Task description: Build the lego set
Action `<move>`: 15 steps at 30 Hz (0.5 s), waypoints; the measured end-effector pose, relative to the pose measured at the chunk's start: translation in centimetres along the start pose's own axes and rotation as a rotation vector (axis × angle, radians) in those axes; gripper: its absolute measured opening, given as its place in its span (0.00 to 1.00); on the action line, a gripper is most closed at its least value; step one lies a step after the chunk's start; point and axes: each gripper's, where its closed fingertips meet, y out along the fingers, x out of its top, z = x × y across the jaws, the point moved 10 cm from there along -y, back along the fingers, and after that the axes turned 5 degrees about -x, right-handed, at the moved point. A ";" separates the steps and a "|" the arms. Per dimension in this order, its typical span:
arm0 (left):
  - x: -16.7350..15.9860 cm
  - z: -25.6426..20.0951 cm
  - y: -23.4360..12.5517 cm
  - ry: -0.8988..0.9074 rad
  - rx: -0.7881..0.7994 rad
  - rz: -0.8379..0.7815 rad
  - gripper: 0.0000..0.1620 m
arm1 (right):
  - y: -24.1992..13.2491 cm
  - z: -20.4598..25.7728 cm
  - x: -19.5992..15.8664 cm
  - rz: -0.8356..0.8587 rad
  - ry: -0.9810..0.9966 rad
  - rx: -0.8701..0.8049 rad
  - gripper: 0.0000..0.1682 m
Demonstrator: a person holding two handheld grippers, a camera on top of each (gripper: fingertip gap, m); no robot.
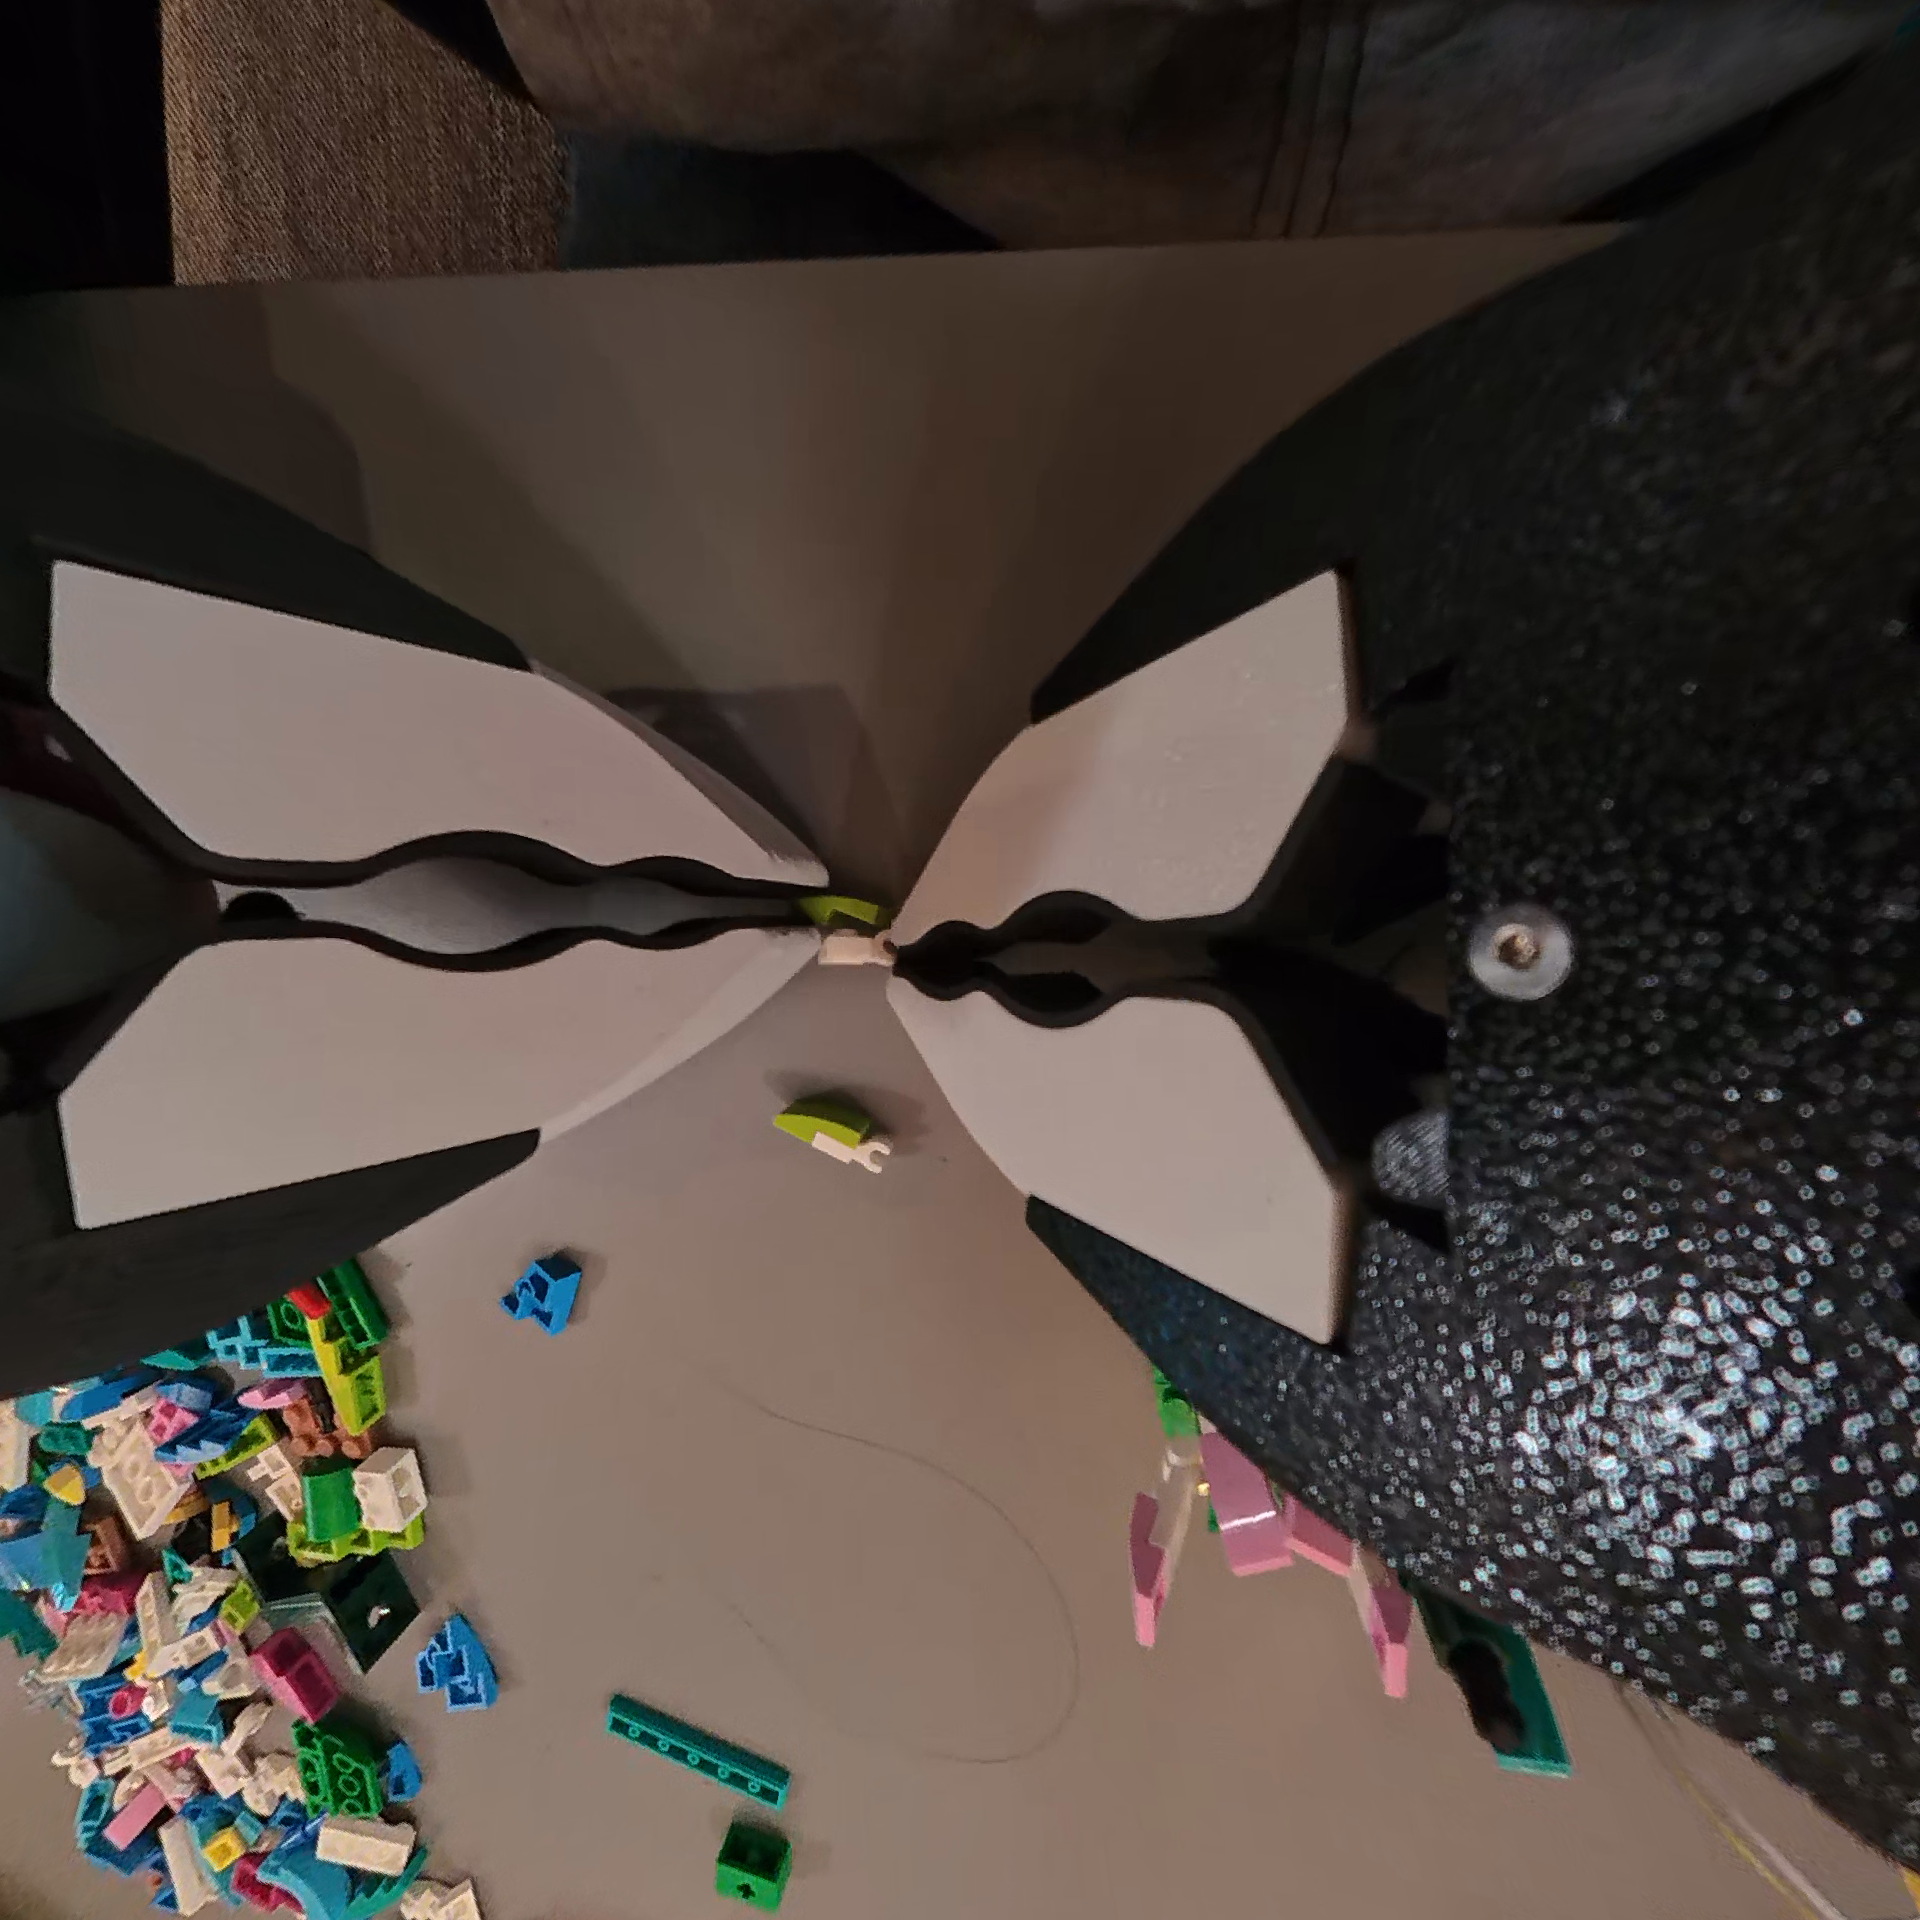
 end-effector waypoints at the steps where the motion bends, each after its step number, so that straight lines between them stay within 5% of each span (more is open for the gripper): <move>1: 0.0 0.0 0.0 -0.006 0.000 -0.002 0.00 | 0.0 0.0 0.0 0.000 0.000 0.000 0.01; 15: 0.0 0.0 0.0 -0.037 -0.008 -0.020 0.07 | -0.4 0.1 -0.5 0.011 -0.036 -0.023 0.01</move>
